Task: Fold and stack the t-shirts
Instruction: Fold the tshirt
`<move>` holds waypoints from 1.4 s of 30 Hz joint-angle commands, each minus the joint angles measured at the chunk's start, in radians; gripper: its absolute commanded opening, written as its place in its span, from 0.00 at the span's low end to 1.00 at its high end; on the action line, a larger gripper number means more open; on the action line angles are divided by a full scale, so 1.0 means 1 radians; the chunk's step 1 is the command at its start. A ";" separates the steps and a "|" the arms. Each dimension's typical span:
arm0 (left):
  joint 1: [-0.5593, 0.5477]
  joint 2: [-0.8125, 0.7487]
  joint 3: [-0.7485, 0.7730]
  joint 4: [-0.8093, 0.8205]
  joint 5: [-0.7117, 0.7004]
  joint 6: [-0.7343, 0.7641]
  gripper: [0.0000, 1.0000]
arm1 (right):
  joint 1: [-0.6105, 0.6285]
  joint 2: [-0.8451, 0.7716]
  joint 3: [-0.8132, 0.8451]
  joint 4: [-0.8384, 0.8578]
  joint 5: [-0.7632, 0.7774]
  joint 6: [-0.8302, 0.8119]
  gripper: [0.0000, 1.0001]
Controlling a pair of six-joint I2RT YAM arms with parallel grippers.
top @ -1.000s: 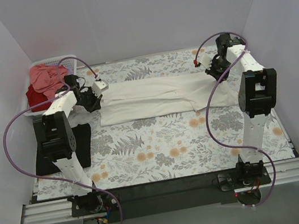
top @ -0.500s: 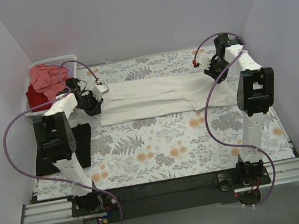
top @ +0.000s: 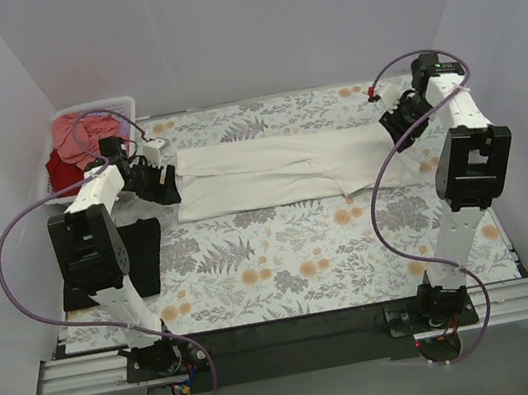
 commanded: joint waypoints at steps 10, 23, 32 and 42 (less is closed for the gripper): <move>-0.003 -0.051 -0.130 0.031 -0.016 -0.290 0.67 | -0.119 -0.059 -0.170 -0.076 -0.136 0.108 0.57; -0.003 -0.016 -0.149 0.044 -0.014 -0.325 0.68 | -0.119 0.015 -0.247 -0.014 -0.135 0.138 0.55; -0.003 -0.020 -0.192 0.041 0.062 -0.354 0.48 | -0.122 0.001 -0.285 0.013 -0.121 0.135 0.39; 0.005 -0.013 -0.163 -0.038 -0.003 -0.315 0.00 | -0.153 -0.014 -0.278 0.007 -0.061 0.131 0.01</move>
